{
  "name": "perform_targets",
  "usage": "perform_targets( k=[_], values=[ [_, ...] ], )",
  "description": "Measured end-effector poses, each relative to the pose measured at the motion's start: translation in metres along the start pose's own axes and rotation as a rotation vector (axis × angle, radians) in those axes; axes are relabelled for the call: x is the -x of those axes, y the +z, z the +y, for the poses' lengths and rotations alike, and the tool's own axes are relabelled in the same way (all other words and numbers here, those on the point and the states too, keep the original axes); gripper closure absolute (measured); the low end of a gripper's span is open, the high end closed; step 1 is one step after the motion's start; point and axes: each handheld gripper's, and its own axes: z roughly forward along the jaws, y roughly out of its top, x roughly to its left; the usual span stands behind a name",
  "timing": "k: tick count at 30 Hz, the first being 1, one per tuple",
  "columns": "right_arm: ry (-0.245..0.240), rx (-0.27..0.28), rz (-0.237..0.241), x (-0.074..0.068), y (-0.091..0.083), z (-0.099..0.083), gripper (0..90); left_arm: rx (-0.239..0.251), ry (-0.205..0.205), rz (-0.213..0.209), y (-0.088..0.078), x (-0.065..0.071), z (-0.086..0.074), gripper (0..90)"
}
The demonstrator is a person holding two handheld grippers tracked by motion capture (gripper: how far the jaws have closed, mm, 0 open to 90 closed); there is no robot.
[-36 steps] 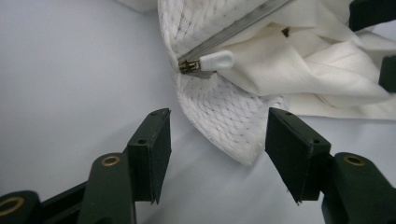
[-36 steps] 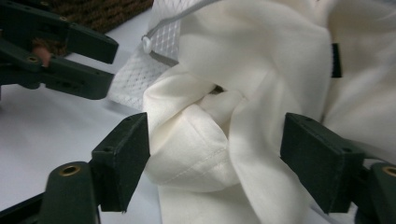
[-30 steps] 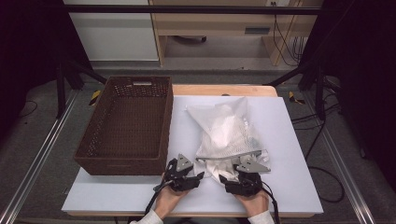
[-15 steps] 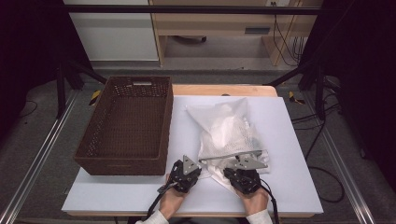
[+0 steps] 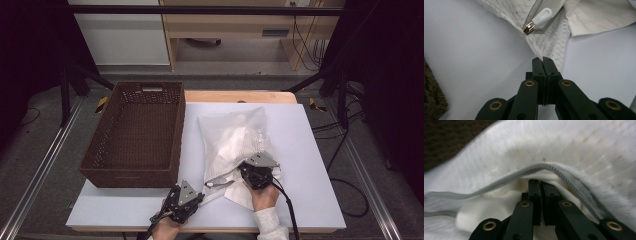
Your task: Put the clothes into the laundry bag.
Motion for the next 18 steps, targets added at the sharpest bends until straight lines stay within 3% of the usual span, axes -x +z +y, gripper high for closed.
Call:
perform_targets(
  k=[3, 7, 9, 12, 18],
  values=[
    [-0.007, -0.022, -0.01, -0.002, 0.015, -0.01, 86.6, -0.003, 0.02, 0.012, 0.004, 0.003, -0.001, 88.4],
    [-0.01, -0.016, 0.014, 0.0, 0.012, -0.01, 83.3, 0.015, -0.002, 0.003, 0.004, 0.002, -0.004, 88.1],
    [0.003, -0.011, 0.04, 0.0, 0.003, -0.009, 75.1, 0.017, -0.011, -0.002, 0.005, 0.001, -0.004, 87.9],
    [-0.027, -0.015, 0.073, -0.001, -0.016, -0.005, 60.2, 0.032, 0.001, 0.009, 0.005, 0.003, -0.006, 87.8],
    [0.006, 0.031, 0.114, 0.004, -0.055, -0.011, 35.6, 0.04, 0.012, 0.02, 0.005, 0.005, -0.007, 87.5]
  ],
)
